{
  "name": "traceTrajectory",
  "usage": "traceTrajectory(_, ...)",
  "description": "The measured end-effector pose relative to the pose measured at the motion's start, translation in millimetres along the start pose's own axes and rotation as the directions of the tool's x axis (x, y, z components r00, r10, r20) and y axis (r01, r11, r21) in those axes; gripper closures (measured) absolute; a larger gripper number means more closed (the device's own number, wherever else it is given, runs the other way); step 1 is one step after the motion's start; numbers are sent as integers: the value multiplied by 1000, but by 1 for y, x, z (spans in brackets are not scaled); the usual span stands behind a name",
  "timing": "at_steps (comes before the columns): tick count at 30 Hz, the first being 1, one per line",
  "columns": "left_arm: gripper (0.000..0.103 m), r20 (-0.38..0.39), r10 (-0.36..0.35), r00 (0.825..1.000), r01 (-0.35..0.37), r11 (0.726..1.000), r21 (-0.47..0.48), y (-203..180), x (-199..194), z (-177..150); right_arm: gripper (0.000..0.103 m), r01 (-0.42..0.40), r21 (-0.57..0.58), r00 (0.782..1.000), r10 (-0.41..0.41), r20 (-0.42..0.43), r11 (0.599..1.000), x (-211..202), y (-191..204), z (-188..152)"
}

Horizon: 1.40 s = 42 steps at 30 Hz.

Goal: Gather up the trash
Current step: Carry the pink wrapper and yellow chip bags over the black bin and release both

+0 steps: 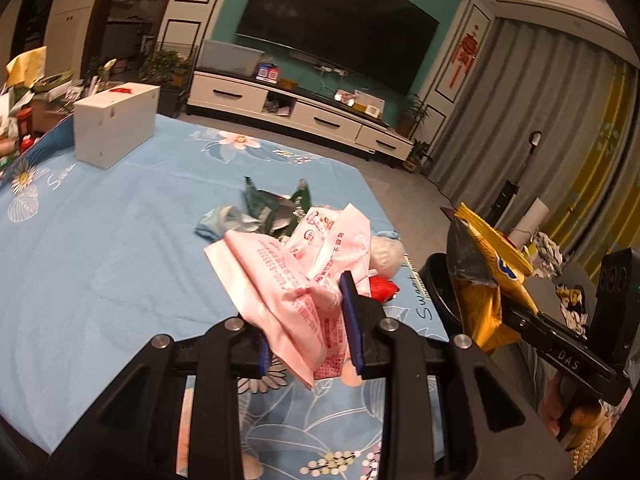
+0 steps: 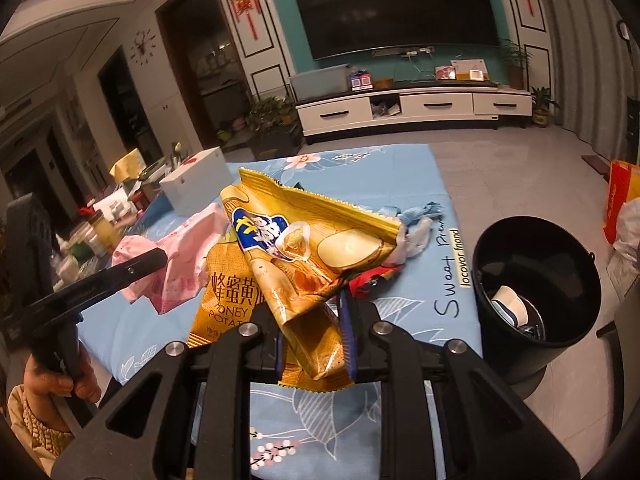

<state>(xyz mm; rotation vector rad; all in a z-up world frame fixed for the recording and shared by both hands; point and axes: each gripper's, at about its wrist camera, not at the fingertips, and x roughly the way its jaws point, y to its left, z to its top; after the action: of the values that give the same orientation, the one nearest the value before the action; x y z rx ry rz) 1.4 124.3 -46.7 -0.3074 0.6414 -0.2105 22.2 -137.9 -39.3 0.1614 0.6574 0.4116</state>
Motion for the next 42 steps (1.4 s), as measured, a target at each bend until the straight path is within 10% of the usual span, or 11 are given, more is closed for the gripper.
traceTrajectory(42,73,-116,-129,985,154,957,247,-133,81,18,80,104,244,989,-126,74,964,-18,-123,-13)
